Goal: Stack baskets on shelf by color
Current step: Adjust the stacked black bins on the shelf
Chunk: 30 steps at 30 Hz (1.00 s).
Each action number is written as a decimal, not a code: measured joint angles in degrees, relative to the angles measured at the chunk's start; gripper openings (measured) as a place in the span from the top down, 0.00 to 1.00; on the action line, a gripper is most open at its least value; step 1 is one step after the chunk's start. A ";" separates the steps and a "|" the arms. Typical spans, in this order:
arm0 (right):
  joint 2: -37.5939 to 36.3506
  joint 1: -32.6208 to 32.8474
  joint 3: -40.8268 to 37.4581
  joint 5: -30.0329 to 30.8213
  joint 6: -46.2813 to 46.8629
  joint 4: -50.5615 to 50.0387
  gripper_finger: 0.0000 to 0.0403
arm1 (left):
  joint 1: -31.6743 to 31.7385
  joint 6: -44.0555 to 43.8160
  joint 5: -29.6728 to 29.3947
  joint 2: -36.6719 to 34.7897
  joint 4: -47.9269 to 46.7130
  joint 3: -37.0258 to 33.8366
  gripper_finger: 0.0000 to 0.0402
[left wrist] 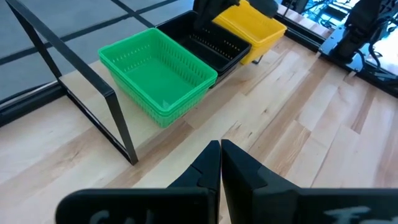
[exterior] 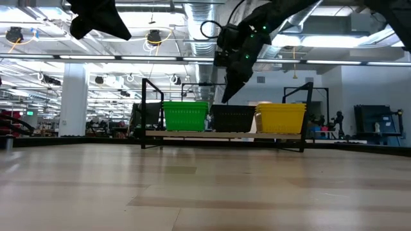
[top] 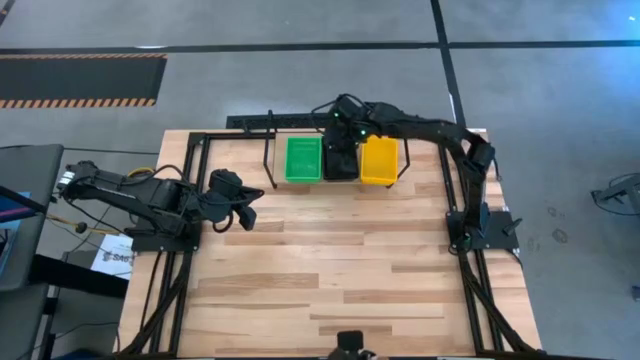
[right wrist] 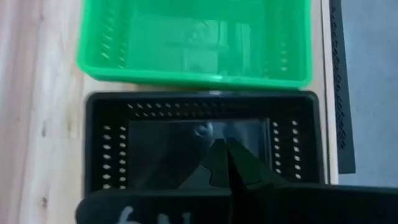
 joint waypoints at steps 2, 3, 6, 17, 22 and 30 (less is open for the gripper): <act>0.01 -0.78 -0.02 1.20 -0.83 -1.60 1.00 | 0.00 -0.03 -0.01 0.00 0.00 0.00 1.00; 0.01 -1.11 -0.02 1.57 -1.02 -1.42 1.00 | 0.00 -0.05 -0.01 0.00 0.00 0.00 1.00; 0.01 -2.30 -0.02 1.75 -1.02 -0.88 1.00 | 0.00 -0.05 -0.04 0.00 0.00 0.00 1.00; 0.01 -4.65 -0.02 1.79 -1.70 -0.55 1.00 | 0.00 -0.13 -0.76 0.00 0.00 0.00 1.00; 0.01 -3.69 -0.02 1.79 -1.83 0.13 1.00 | 0.00 -0.58 -1.10 0.00 -0.01 0.00 1.00; 1.57 -4.08 -0.03 1.77 -1.41 0.49 1.00 | 0.00 -0.79 -1.10 0.00 0.00 0.00 1.00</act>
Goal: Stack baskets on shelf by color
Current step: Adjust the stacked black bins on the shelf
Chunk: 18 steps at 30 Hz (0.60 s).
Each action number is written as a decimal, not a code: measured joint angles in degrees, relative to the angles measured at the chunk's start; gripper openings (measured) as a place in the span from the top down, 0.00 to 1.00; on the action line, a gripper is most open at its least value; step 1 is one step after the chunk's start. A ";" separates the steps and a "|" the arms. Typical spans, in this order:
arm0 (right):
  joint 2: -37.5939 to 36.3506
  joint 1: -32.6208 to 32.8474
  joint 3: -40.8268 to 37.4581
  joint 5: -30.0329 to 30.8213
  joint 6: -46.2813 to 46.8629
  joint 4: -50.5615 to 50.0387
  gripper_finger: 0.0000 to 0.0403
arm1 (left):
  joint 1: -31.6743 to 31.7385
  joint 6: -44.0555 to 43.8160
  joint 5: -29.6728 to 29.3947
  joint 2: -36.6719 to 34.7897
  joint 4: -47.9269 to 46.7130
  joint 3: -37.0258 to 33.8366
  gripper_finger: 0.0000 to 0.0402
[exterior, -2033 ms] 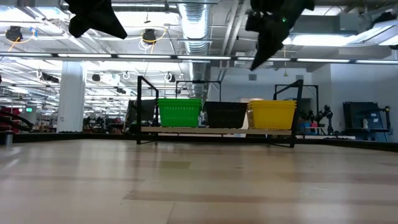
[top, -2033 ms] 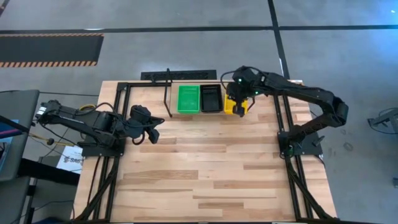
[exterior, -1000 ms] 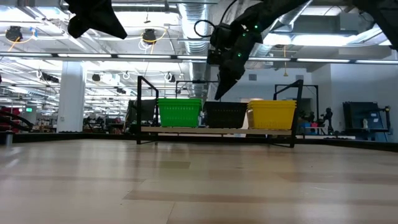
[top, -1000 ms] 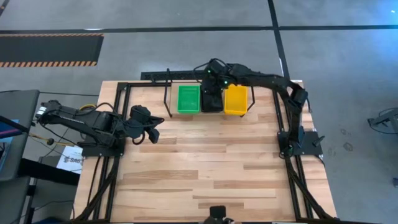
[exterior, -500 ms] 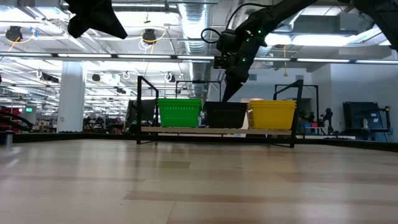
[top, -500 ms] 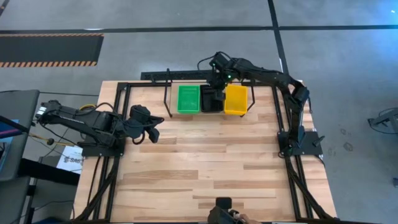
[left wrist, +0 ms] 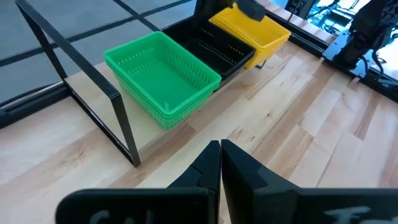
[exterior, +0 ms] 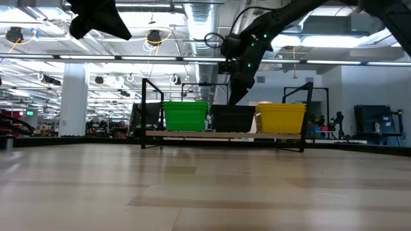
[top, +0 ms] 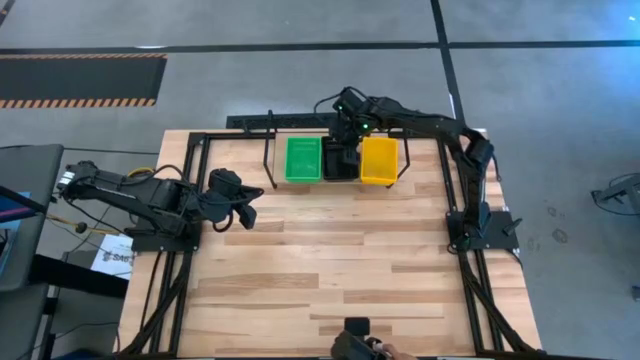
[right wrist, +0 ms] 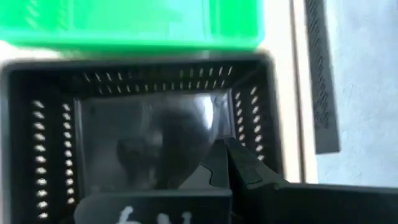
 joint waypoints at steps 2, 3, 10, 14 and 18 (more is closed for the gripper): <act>0.60 -0.16 -0.10 0.00 0.00 -0.23 1.00 | -0.01 0.00 0.01 0.00 0.00 0.00 1.00; 0.95 -0.18 -0.04 0.00 0.00 0.02 1.00 | 0.00 0.00 0.01 0.00 0.00 0.00 1.00; 2.84 0.03 -0.04 -0.07 -0.20 0.12 1.00 | 0.00 -0.20 0.02 0.00 0.02 0.00 1.00; 2.88 -0.40 -0.04 0.06 -0.50 -0.35 1.00 | 0.00 -0.31 0.02 0.00 0.02 0.00 1.00; 2.88 -1.82 -0.04 0.57 -0.50 -0.61 1.00 | 0.00 -0.42 0.04 0.00 0.02 0.00 1.00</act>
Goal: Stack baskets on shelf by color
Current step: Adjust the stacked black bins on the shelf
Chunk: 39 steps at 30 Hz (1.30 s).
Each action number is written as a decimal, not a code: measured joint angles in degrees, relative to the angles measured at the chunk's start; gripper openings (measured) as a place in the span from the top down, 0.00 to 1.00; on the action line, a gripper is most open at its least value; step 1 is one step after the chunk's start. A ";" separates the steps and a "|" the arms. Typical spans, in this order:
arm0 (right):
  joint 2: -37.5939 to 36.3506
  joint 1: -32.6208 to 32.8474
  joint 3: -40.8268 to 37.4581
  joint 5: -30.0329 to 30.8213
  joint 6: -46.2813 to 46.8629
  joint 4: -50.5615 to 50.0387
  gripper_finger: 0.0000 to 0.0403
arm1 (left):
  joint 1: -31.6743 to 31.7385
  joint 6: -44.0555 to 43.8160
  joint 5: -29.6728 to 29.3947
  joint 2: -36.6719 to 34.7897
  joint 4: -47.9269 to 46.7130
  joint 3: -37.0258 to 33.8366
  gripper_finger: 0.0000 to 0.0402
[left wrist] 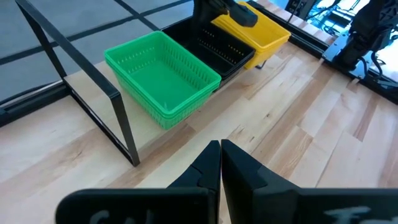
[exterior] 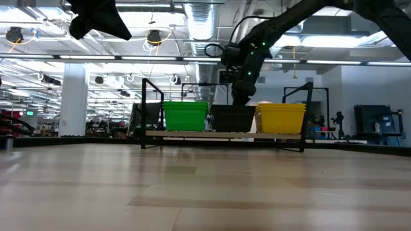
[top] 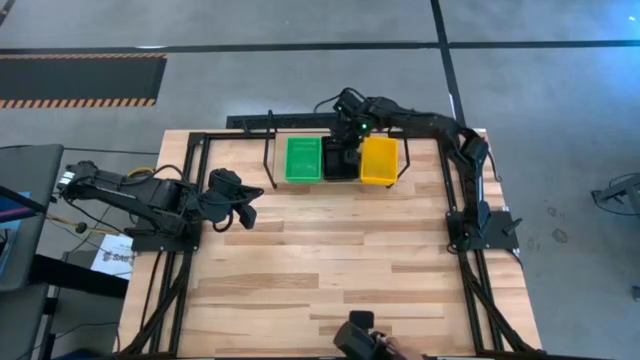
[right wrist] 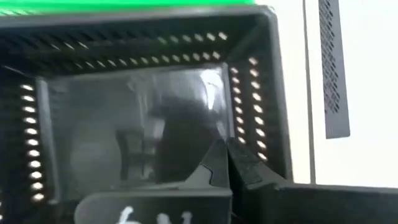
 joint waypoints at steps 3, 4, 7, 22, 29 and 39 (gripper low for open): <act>0.00 -1.50 0.00 0.19 0.02 -0.82 1.00 | -0.02 0.00 0.00 0.00 0.00 0.00 1.00; 0.00 -1.94 0.00 0.33 0.02 -1.06 1.00 | -0.02 0.00 0.00 0.00 0.00 0.00 1.00; 0.00 -3.03 0.00 0.52 0.02 -1.09 1.00 | 0.00 0.00 0.00 0.00 0.00 0.00 1.00; -1.14 0.09 0.02 0.24 -0.28 -2.53 1.00 | 0.00 0.39 -1.01 0.00 0.00 0.00 1.00; -1.14 3.46 0.10 0.30 -0.48 -1.66 1.00 | 0.00 0.42 -0.98 0.00 -0.02 0.00 1.00; -1.18 -0.07 10.51 0.70 -2.09 1.07 1.00 | 0.00 0.28 -0.31 0.00 -0.02 0.00 1.00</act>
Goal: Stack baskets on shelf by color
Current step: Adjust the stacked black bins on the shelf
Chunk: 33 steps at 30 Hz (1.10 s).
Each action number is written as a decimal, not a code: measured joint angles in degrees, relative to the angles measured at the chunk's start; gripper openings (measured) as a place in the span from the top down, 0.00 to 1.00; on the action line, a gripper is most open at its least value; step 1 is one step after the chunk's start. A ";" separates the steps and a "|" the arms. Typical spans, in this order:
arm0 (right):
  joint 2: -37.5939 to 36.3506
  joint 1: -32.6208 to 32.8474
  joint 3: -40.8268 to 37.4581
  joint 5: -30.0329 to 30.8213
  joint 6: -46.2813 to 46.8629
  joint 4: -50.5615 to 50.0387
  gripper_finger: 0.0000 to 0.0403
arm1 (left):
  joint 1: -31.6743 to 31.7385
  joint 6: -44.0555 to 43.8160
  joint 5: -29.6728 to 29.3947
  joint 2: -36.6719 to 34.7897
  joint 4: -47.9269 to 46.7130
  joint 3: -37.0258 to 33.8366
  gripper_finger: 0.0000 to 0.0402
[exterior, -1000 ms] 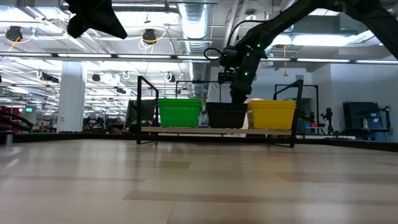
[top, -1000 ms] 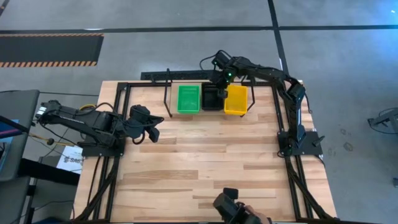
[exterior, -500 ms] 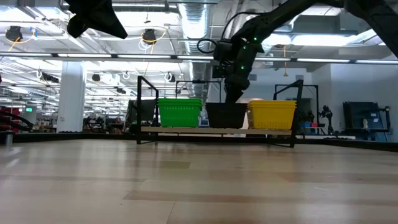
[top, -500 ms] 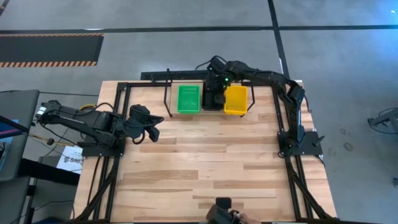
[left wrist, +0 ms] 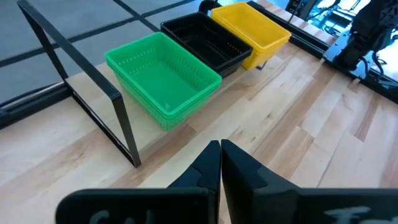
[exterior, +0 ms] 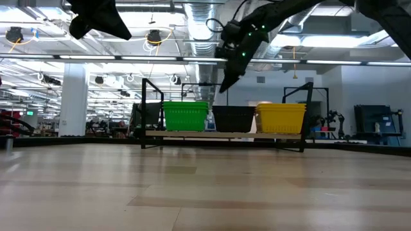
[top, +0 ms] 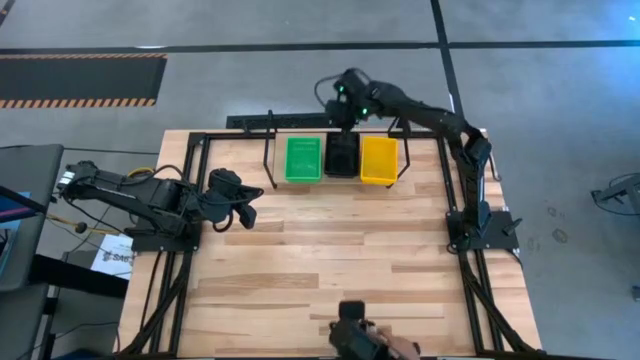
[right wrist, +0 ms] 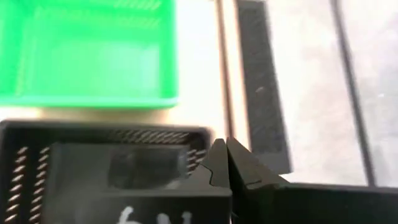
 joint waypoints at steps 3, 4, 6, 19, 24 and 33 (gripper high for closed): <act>0.24 -2.51 2.23 -0.55 0.03 -0.02 1.00 | 0.00 -0.15 0.00 0.00 0.00 0.00 1.00; 0.24 -3.22 2.23 -0.53 0.03 -0.41 1.00 | 0.00 -0.46 -0.01 0.00 0.00 0.00 1.00; 0.43 -4.57 2.19 -0.54 0.19 -1.83 1.00 | 0.00 -0.78 0.02 0.00 0.00 0.00 1.00; 0.42 -6.78 -2.55 -0.64 0.21 -1.40 1.00 | 0.00 -1.55 -0.26 0.00 0.00 0.00 1.00; 0.48 -6.78 -5.84 -0.64 0.81 0.78 1.00 | 0.00 -2.08 -0.15 0.00 0.00 0.00 1.00; 0.48 -6.30 -7.72 -0.64 1.24 1.35 1.00 | -0.01 -2.18 -0.02 0.00 0.00 0.00 1.00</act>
